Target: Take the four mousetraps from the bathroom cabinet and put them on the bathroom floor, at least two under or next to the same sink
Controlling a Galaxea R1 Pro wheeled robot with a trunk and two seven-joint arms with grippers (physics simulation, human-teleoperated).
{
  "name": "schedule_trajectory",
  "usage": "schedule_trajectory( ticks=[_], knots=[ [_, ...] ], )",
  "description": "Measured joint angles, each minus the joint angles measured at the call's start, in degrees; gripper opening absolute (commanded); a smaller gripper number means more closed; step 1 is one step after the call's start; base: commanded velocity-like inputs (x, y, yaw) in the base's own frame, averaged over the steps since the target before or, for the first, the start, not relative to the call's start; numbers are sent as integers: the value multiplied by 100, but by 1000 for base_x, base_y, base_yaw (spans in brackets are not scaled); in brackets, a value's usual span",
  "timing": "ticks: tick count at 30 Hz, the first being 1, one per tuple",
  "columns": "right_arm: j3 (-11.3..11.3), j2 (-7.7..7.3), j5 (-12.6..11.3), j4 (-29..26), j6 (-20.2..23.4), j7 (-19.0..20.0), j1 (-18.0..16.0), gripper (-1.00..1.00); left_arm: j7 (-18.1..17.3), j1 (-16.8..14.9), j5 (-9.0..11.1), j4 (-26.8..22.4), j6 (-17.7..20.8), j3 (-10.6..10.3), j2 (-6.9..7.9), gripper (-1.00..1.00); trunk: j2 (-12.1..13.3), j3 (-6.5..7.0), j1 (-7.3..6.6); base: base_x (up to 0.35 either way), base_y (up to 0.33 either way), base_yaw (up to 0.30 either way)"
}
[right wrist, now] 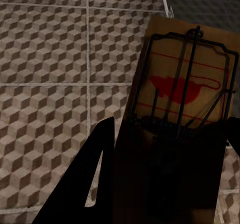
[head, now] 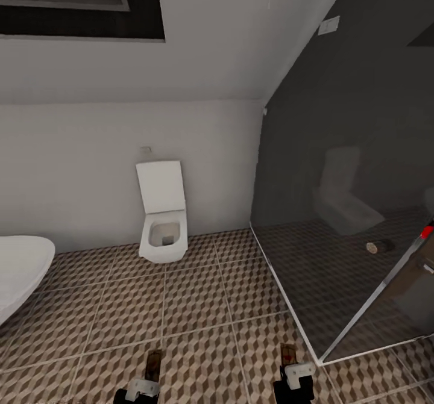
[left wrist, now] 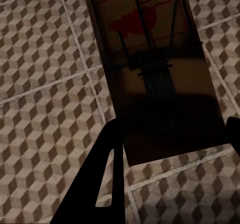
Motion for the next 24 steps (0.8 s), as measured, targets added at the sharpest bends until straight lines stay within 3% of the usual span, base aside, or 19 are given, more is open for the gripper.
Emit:
schedule_trajectory(
  ticks=[14,24],
  knots=[
    [5,0,7,83,-4,6,4,-100,0,0,0,1,-1,0,0,-100,-1,0,-1,28,16,259],
    [5,-1,8,84,-8,6,3,-100,4,-1,2,2,-1,3,27,-100,-1,0,-2,175,121,32]
  ],
)
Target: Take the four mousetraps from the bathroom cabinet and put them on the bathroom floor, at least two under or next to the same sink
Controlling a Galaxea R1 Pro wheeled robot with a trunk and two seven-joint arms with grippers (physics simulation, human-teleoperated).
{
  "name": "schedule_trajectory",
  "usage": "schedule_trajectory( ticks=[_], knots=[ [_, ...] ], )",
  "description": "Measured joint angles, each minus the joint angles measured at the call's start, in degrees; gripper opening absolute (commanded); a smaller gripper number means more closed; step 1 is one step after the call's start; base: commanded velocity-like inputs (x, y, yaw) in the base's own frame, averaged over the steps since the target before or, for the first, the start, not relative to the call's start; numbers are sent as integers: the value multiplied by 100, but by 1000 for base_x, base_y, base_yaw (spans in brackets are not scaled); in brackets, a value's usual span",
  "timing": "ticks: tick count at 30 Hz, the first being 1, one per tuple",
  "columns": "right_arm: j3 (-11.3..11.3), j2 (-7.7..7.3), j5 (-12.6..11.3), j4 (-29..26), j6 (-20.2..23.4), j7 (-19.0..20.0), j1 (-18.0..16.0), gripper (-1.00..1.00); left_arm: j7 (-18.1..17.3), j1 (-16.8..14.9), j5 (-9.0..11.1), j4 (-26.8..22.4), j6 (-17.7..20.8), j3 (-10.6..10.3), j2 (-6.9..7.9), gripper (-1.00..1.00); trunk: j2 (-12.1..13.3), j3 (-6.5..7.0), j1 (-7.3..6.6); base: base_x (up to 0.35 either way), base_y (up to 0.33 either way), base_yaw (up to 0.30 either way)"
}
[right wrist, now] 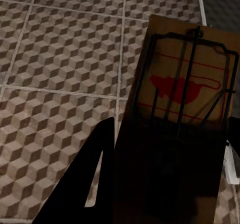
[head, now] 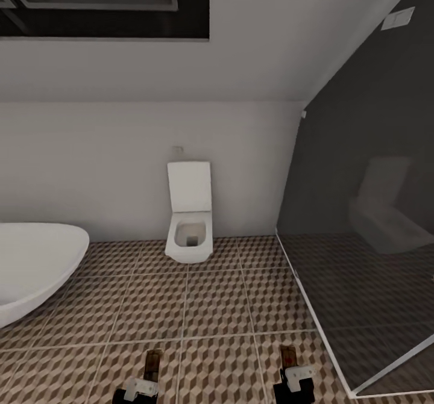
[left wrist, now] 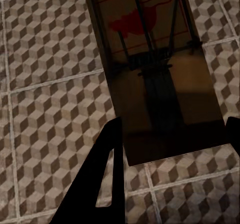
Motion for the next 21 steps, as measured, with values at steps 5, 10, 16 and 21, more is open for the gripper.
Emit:
schedule_trajectory(
  ticks=[5,10,16,21],
  knots=[
    [-6,-6,0,0,0,-1,-1,-100,-4,0,0,-1,1,-2,46,-100,0,0,-1,281,75,0],
    [-7,-7,0,0,0,-2,0,-100,-4,0,0,0,0,-3,51,-100,0,0,-1,303,133,0],
    [-6,-10,0,-2,0,-2,-3,-100,-1,0,2,1,-9,-3,59,-100,0,0,0,252,197,0],
    [-3,-9,4,-6,-11,-2,0,-100,0,0,5,-1,-8,-3,60,-100,0,0,2,39,81,0]
  ],
)
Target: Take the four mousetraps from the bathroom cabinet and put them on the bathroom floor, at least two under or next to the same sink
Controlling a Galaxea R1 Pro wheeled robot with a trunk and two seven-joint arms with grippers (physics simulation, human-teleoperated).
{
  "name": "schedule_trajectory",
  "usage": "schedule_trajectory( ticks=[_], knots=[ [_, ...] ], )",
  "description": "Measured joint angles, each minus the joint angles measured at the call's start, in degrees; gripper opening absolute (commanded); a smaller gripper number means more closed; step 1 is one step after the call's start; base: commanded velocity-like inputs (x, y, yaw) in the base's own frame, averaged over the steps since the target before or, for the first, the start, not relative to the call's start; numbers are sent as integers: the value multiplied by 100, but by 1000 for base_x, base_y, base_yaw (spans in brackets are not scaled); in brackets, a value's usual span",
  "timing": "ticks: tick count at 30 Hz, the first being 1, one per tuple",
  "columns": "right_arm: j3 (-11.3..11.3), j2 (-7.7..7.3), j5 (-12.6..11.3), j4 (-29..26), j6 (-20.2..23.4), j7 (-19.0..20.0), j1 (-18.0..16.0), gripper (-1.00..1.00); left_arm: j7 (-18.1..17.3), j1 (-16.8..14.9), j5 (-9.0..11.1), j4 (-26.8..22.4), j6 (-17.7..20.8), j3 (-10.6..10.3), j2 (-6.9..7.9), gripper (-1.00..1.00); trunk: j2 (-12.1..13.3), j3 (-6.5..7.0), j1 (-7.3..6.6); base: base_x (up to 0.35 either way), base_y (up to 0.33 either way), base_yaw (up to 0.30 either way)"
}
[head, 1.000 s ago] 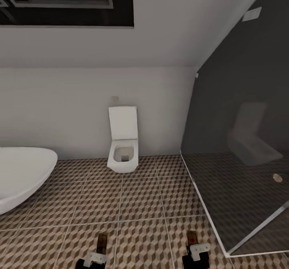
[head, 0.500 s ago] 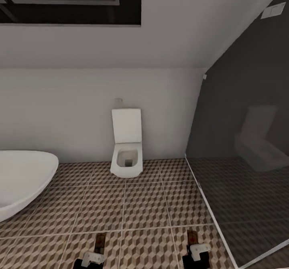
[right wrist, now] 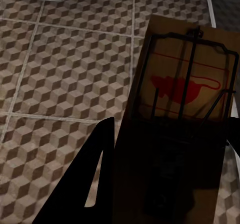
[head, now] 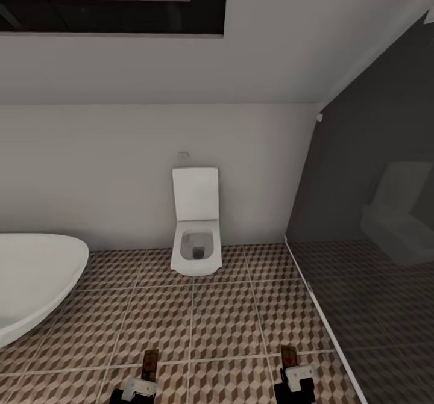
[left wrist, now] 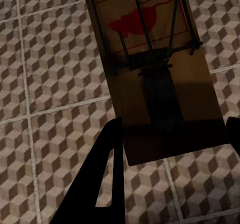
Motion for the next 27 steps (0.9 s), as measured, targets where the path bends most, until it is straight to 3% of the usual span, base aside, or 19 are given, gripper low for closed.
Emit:
schedule_trajectory(
  ticks=[11,27],
  knots=[
    [-2,-1,4,1,-16,0,0,-100,1,1,-1,-1,0,0,0,-100,0,0,0,2,4,147],
    [16,-26,11,5,-19,3,-3,-100,3,0,0,0,2,0,-1,-100,0,0,0,0,0,5]
  ],
)
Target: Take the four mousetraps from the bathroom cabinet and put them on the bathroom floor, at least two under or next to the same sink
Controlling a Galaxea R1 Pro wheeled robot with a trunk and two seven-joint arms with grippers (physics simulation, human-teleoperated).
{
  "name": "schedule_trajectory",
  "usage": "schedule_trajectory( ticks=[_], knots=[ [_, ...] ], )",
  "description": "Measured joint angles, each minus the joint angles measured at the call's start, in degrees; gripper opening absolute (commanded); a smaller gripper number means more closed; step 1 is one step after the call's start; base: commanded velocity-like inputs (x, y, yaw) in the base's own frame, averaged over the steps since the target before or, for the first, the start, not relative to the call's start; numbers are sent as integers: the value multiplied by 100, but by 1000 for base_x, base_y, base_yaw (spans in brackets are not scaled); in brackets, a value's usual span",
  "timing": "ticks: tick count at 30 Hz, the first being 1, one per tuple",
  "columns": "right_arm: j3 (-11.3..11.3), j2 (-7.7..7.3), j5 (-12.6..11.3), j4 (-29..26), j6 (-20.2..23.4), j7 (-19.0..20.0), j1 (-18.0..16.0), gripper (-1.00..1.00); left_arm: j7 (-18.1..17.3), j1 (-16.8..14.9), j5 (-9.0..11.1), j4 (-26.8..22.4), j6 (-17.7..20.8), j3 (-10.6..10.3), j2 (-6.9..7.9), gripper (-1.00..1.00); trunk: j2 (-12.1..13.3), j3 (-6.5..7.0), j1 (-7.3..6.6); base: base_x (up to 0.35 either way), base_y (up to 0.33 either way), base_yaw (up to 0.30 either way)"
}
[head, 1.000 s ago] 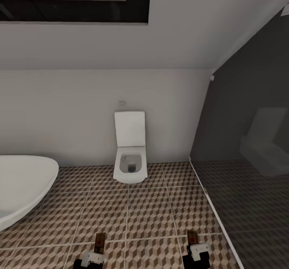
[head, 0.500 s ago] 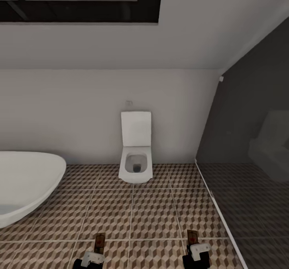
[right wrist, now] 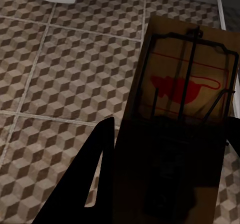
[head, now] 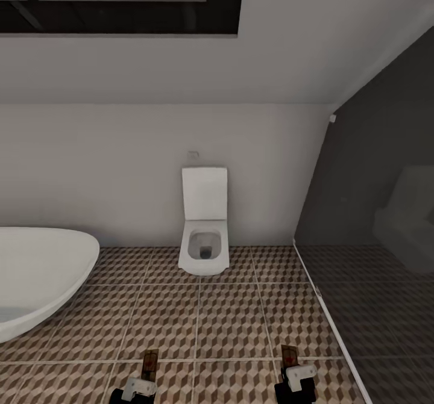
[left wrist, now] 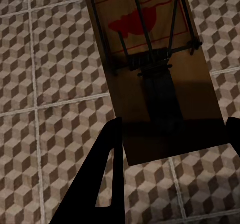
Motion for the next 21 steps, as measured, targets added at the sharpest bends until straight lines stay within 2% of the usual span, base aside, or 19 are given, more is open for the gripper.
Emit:
schedule_trajectory(
  ticks=[15,21],
  knots=[
    [-2,14,-6,-1,2,3,1,-100,1,0,-2,-2,5,0,-3,-100,0,0,0,0,0,0],
    [-4,19,-1,0,20,4,2,-100,117,0,26,-31,46,28,-14,-100,0,0,0,0,0,0]
  ],
)
